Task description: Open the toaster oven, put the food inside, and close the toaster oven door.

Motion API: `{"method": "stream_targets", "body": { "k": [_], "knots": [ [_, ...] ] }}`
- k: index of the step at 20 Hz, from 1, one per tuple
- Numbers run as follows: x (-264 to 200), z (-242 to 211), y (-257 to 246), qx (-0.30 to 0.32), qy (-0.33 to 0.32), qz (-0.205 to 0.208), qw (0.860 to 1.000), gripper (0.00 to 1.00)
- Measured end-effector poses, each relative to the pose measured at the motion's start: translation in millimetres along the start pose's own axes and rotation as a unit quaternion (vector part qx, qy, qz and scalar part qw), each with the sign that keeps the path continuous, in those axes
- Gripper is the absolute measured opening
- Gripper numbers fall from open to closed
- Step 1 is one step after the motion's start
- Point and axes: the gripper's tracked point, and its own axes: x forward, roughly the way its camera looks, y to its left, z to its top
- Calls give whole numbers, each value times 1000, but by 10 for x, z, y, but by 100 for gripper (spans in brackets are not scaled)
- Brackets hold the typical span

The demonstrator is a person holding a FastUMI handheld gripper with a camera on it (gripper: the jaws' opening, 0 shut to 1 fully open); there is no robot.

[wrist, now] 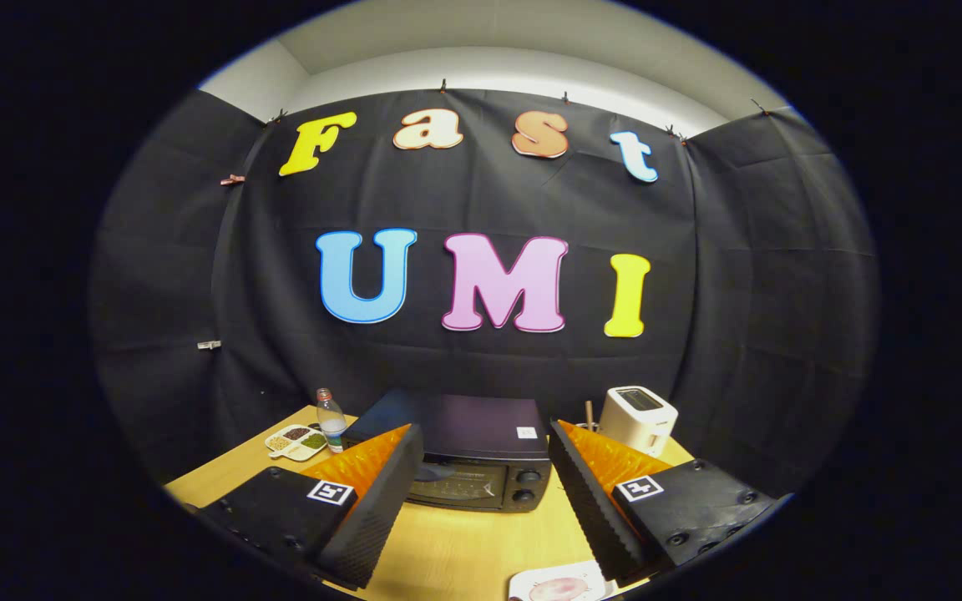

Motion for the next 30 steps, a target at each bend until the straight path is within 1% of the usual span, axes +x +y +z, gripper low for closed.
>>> {"method": "stream_targets", "body": {
  "k": [4,8,12,14,19,20,21,22,24,27,30],
  "knots": [
    [592,-303,403,19,42,18,999,98],
    [1065,-759,680,33,100,16,994,98],
    [1418,-1243,781,30,155,7,987,98],
    [1546,-1401,769,32,173,0,984,99],
    [1643,-1659,789,16,202,-7,979,99],
    [1665,-1670,808,20,199,-5,980,99],
    [1694,-1664,781,18,194,-17,981,99],
    [1679,-1663,764,20,194,-21,980,97],
    [1675,-1669,757,27,195,-27,980,99],
    [1610,-1698,758,35,205,-21,978,99],
    [1431,-1738,782,26,215,-16,976,99]
  ]
}}
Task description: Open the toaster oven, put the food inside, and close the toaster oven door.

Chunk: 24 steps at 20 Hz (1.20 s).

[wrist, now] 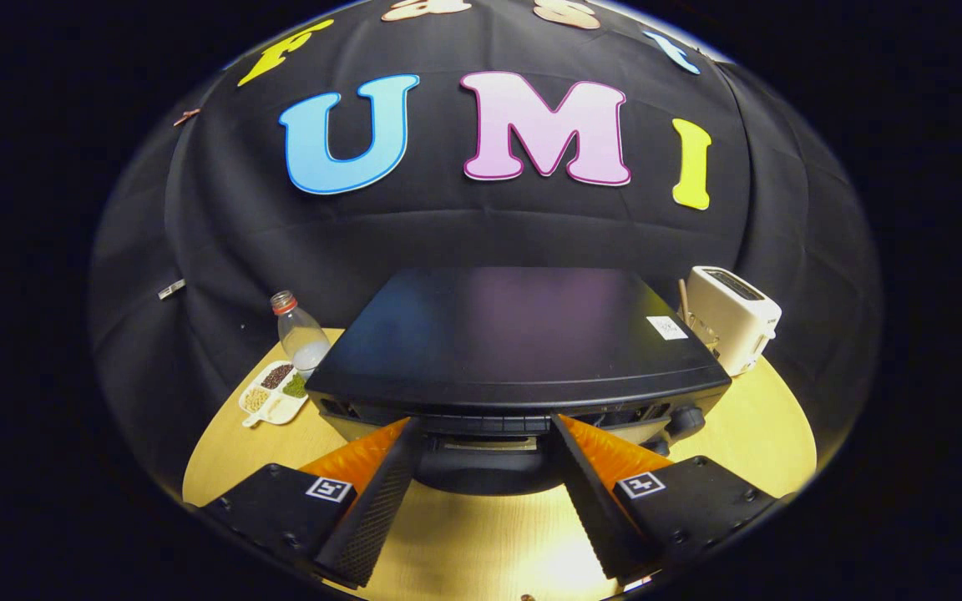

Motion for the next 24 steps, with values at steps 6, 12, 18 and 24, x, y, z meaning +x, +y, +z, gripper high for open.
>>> {"method": "stream_targets", "body": {
  "k": [6,12,18,24],
  "knots": [
    [-434,-821,-38,-5,85,3,996,98],
    [-834,-1040,-16,8,99,18,995,99],
    [-1088,-777,-265,40,67,31,996,99],
    [-1456,-552,-1444,81,40,33,995,98]
  ]
}}
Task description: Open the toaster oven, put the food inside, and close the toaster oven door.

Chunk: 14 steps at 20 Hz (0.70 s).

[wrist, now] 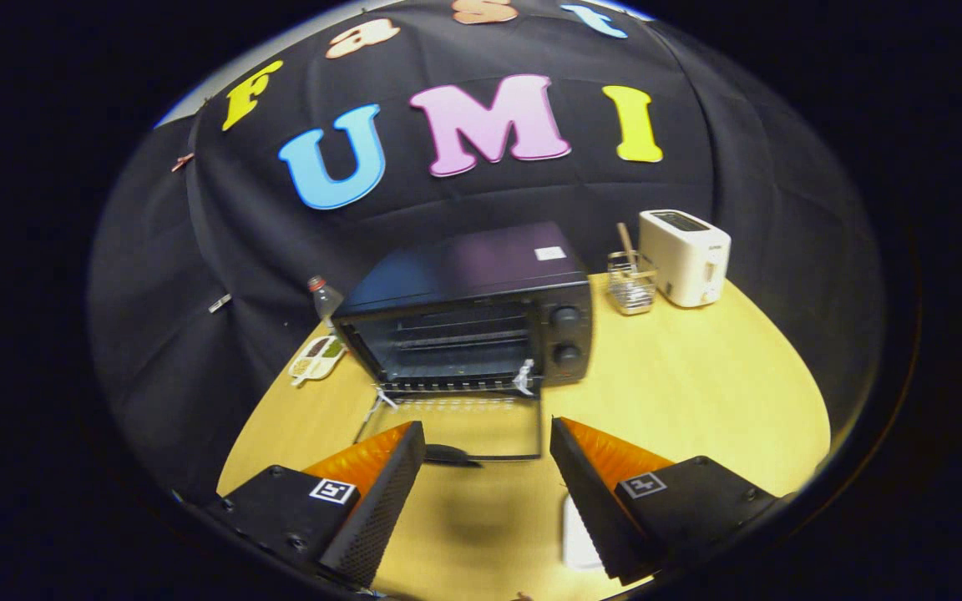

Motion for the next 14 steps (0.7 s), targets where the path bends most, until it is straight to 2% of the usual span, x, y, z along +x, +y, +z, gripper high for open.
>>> {"method": "stream_targets", "body": {
  "k": [2,6,9,11,12,14],
  "knots": [
    [-152,-112,-613,3,21,-38,999,99],
    [-238,-597,-1405,40,95,-71,992,98],
    [-109,-958,-1701,28,147,-82,985,97],
    [-3,-1137,-1900,2,175,-92,980,90],
    [65,-1216,-1943,-4,187,-92,978,82],
    [191,-1360,-1976,-5,214,-86,973,83]
  ]
}}
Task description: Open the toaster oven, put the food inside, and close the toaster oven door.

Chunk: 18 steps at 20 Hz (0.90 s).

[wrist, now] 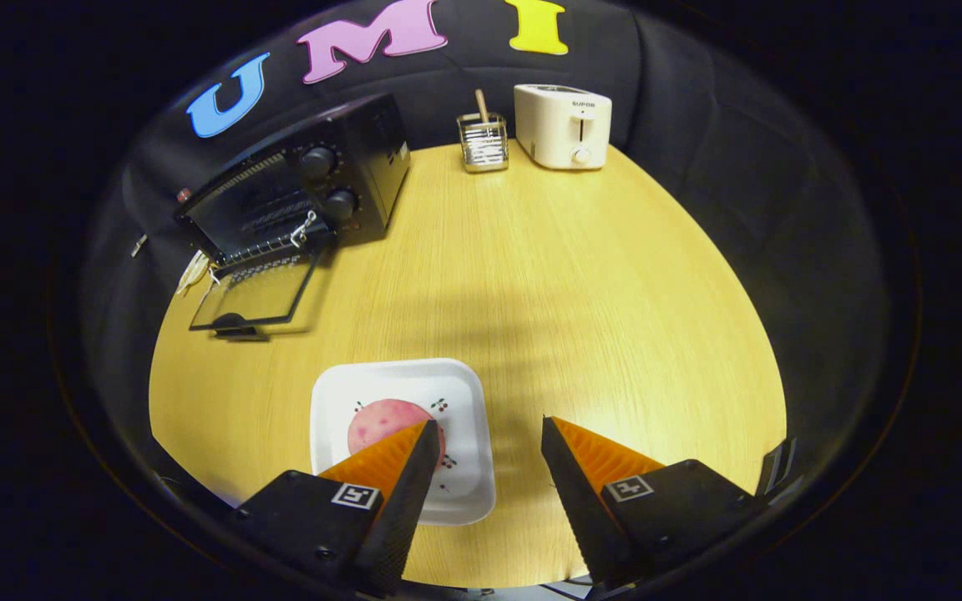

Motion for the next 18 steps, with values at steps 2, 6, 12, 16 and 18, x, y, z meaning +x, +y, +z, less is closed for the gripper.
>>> {"method": "stream_targets", "body": {
  "k": [2,6,12,16,18],
  "knots": [
    [117,-53,8,-15,17,-2,1000,77],
    [219,-245,-105,-47,57,-25,997,69],
    [239,-175,-50,-53,97,-12,994,40],
    [257,-195,-30,-82,121,-5,989,40],
    [438,-132,-101,-79,126,-13,989,9]
  ]
}}
